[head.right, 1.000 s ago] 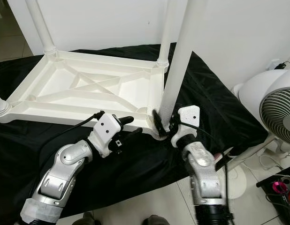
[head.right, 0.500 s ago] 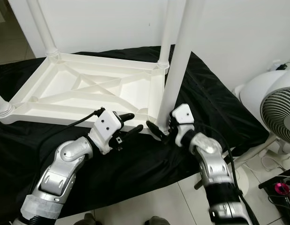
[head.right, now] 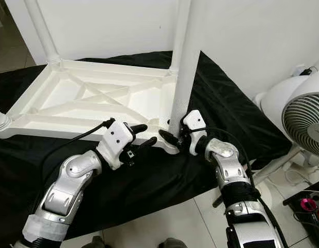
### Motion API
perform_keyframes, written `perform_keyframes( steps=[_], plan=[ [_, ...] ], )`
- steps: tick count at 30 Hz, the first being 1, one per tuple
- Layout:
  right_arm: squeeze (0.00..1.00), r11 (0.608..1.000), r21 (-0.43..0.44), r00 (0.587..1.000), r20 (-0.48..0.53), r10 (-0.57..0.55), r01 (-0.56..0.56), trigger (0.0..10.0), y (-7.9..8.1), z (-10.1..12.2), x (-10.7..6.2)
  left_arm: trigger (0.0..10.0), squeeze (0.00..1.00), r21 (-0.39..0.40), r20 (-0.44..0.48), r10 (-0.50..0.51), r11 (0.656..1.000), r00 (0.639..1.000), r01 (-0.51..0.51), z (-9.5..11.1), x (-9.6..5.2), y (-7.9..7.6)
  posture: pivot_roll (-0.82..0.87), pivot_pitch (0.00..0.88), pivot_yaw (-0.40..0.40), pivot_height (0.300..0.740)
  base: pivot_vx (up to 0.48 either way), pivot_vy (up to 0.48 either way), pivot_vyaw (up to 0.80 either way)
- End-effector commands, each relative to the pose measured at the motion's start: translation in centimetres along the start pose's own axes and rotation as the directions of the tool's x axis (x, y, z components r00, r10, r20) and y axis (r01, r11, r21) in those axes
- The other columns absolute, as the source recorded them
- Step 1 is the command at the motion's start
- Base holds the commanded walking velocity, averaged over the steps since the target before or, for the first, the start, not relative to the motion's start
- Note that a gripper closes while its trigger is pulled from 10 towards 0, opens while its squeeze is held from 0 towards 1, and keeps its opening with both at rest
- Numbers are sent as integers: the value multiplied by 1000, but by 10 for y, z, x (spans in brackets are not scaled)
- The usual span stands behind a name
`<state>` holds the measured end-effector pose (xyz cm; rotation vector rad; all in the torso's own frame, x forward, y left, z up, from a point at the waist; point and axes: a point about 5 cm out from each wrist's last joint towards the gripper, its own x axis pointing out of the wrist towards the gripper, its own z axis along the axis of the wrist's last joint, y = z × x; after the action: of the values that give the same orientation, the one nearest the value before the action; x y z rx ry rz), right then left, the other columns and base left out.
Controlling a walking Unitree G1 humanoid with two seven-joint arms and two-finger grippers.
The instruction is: Building children table
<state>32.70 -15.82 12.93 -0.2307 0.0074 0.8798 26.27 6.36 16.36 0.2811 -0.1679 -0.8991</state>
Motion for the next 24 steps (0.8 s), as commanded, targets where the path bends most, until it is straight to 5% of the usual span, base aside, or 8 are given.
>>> perform_keyframes(
  steps=[1, 3, 4, 5, 18, 24],
  plan=[
    [0, 998, -33, 998, -28, 54, -54, 0, 5, -3, 4, 10000, 0, 2, -14, 74, 997, 997, -74, -2, -1, 3, -63, 13, -6, 740, 0, 0, 0],
    [0, 999, -10, 999, -15, 35, -35, 0, 5, -3, 3, 10000, 0, 0, -14, 75, 997, 997, -75, -2, -1, 2, -63, 16, -7, 740, 0, 0, 0],
    [0, 1000, 1, 1000, -9, 22, -22, 1647, 5, -2, 3, 10000, 0, -1, -13, 75, 997, 997, -75, -2, 0, 2, -64, 16, -8, 740, 0, 0, 0],
    [0, 1000, 17, 1000, 3, 7, -7, 10000, 7, -2, 3, 10000, 0, -1, -13, 77, 997, 997, -77, -2, 0, 2, -65, 18, -8, 740, 0, 0, 0],
    [0, 978, 49, 978, 31, -205, 203, 10000, 32, 2, 13, 10000, 0, -3, -18, 77, 997, 997, -78, -3, -1, 1, -74, 29, -8, 740, 0, 0, 0],
    [0, 901, 119, 905, 42, -424, 416, 10000, 64, 2, 22, 10000, 0, -5, -7, 79, 997, 997, -79, -1, 3, 1, -74, 30, -7, 740, 0, 0, 0]
  ],
)
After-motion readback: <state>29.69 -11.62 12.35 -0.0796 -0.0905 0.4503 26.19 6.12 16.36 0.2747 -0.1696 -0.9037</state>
